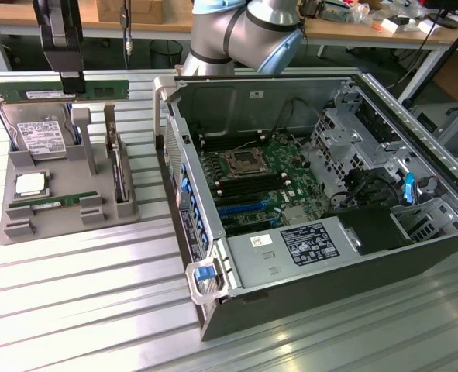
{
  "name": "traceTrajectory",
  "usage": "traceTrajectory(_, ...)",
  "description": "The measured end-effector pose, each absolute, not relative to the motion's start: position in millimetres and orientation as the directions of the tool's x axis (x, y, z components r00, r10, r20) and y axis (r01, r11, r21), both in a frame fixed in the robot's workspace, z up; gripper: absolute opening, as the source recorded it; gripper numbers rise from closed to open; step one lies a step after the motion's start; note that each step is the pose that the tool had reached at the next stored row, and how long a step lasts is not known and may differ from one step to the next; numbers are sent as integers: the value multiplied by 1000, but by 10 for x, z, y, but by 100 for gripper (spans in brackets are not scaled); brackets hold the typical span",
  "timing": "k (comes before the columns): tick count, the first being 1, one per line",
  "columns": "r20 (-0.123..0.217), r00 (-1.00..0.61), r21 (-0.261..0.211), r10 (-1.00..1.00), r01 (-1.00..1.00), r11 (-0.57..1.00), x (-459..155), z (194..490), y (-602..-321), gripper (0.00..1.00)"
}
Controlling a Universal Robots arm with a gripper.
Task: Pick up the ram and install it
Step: 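Pick up the ram and move it above insertion slot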
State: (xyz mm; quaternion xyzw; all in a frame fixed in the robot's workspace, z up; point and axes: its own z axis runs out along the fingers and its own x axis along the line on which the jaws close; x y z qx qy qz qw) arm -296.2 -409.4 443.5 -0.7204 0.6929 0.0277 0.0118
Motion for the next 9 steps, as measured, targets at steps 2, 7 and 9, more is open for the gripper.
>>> traceTrajectory(2,-56,38,22,-998,-999,-39,-2950,4432,-4094,13)
traceTrajectory(7,-56,38,22,-998,-999,-39,-2933,4429,-4094,13)
traceTrajectory(9,-56,38,22,-998,-999,-39,-2929,4427,-4094,13)
